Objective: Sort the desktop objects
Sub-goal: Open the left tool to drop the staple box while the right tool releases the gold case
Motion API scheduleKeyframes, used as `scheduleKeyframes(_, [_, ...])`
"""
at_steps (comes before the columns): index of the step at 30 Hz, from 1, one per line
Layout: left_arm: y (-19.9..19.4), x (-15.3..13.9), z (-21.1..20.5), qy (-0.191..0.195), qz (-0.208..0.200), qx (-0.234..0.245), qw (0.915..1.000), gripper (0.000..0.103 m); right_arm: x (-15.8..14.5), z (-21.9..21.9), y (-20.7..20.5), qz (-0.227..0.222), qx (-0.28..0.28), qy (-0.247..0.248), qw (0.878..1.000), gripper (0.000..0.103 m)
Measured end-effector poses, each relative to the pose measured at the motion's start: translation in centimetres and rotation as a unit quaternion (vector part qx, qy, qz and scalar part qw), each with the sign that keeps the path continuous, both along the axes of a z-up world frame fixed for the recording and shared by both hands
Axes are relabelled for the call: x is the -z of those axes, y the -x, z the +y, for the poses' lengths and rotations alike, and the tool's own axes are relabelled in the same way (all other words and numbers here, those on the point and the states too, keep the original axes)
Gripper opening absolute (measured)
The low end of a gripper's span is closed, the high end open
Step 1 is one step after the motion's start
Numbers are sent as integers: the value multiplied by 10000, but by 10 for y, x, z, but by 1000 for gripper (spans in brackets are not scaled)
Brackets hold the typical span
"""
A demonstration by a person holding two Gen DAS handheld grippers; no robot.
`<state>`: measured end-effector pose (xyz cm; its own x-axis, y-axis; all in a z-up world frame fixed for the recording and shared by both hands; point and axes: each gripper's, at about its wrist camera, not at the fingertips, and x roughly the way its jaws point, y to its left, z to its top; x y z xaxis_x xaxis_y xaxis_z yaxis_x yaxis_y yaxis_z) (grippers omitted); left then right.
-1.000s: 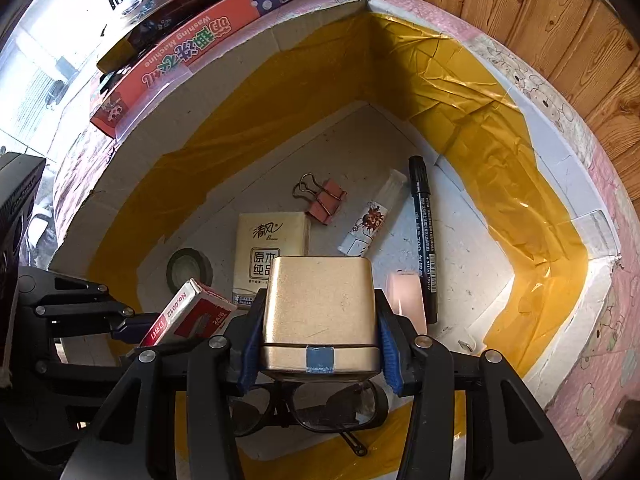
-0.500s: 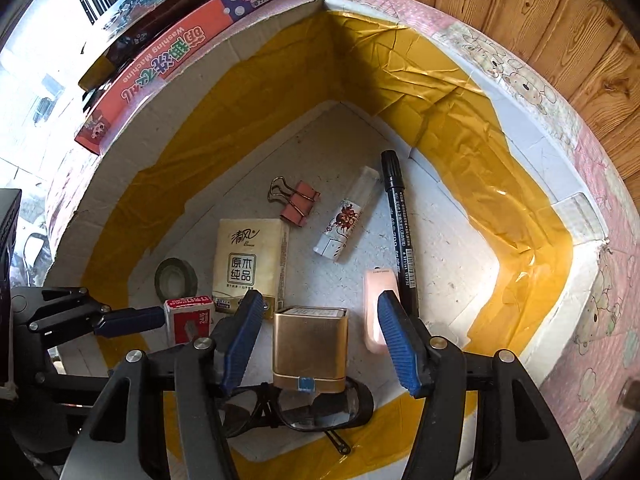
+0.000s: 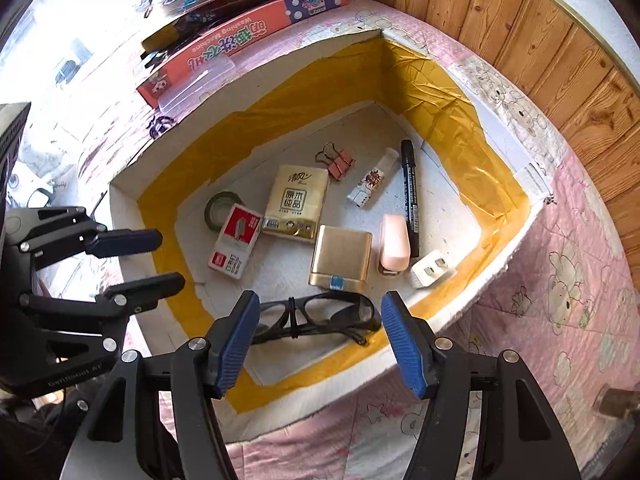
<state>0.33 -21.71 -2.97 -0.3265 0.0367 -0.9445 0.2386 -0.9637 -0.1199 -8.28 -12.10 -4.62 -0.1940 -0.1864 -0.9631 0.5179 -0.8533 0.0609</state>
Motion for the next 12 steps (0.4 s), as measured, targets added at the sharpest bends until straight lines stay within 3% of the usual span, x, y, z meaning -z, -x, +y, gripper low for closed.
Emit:
scheduleKeyframes(5, [-17, -17, 12, 243, 273, 21, 9993, 38, -2, 0, -24, 171, -347, -348, 9986, 66])
scheduleKeyframes(12, [-36, -33, 27, 378, 554, 109, 9977, 40, -1, 6, -42, 160, -392, -405, 9983, 66])
